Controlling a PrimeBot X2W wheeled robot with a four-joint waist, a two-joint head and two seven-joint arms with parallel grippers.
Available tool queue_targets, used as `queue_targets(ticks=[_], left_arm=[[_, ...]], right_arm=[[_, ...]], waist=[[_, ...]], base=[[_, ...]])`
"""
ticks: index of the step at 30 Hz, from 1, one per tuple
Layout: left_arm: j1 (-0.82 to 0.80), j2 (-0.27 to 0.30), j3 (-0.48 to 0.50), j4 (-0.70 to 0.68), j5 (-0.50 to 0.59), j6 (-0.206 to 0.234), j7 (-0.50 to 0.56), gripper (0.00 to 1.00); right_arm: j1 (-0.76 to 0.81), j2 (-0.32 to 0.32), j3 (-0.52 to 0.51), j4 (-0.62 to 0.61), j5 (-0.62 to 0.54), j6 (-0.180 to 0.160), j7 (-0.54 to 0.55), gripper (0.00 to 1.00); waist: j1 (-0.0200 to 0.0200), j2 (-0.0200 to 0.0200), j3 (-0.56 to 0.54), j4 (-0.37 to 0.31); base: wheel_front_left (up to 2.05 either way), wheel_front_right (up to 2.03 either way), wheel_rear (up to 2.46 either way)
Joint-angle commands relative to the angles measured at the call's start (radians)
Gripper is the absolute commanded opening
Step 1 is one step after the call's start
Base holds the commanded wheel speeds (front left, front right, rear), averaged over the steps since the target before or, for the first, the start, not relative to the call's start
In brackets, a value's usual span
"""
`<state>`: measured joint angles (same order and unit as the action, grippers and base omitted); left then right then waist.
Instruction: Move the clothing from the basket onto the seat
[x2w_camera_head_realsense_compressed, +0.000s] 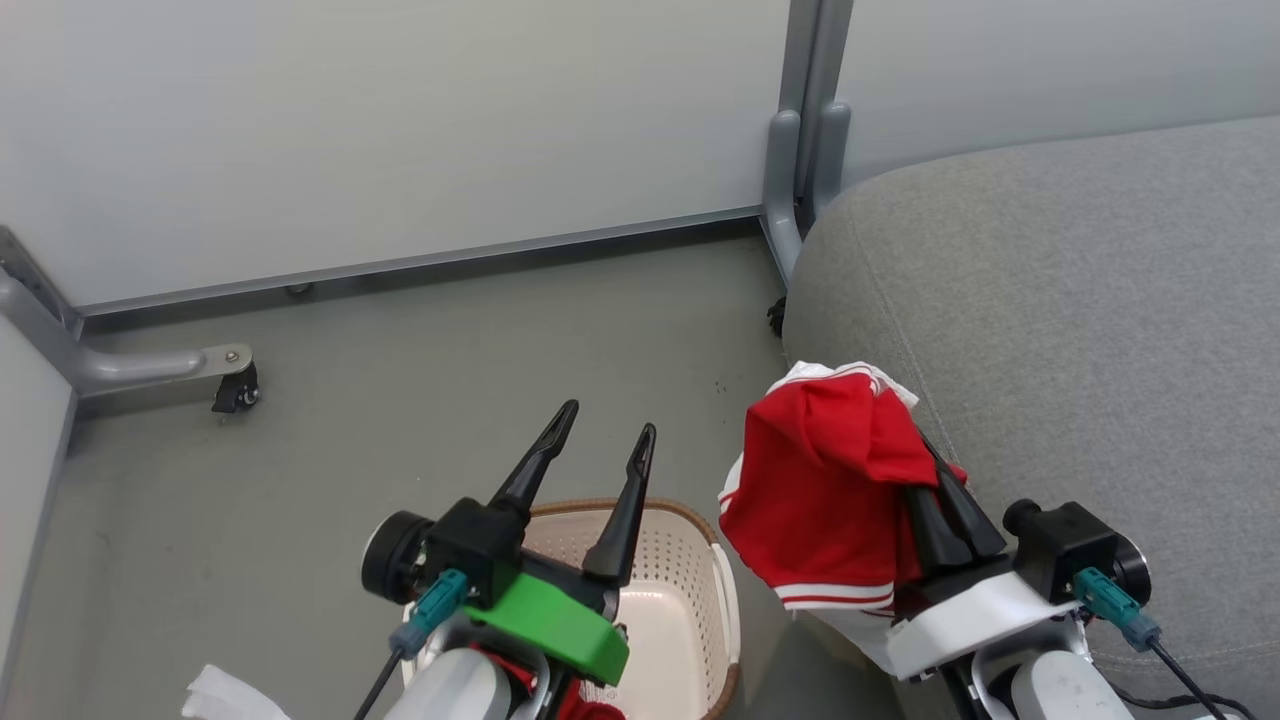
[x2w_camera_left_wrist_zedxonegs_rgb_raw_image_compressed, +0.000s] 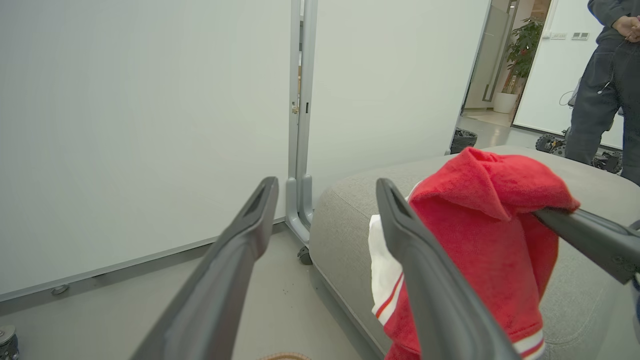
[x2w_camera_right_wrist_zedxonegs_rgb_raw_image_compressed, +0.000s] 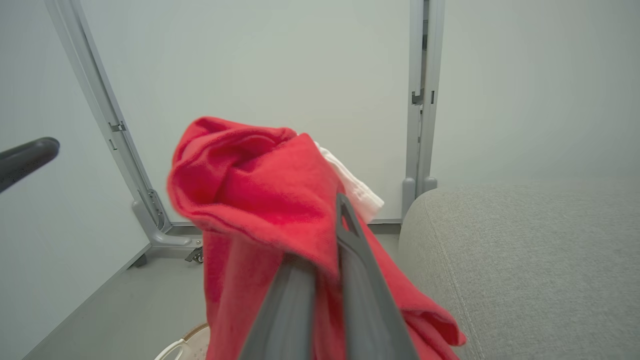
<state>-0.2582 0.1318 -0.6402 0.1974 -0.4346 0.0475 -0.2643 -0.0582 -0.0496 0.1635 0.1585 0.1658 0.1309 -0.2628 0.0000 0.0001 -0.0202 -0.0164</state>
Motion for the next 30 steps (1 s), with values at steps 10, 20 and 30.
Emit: queue_targets(ticks=[10,20,30], left_arm=[[0.180,0.002,0.159,-0.102,0.114,-0.020,0.000,1.00],[0.275,-0.009,0.244,-0.156,0.216,-0.051,0.000,1.00],[0.260,0.000,0.273,-0.165,0.304,-0.095,0.000,1.00]], right_arm=[[0.030,-0.002,-0.022,-0.096,-0.029,0.000,-0.003,0.00],[0.070,-0.002,-0.066,-0.201,0.005,0.000,-0.003,0.00],[0.093,-0.001,-0.093,-0.259,0.011,0.000,-0.003,0.00]], waist=[[0.0000,-0.0001,0.031,-0.115],[0.0000,-0.0001,0.096,-0.285],[0.0000,-0.0001,0.189,-0.388]], base=[[0.00,0.00,0.00],[0.00,0.00,0.00],[0.00,0.00,0.00]])
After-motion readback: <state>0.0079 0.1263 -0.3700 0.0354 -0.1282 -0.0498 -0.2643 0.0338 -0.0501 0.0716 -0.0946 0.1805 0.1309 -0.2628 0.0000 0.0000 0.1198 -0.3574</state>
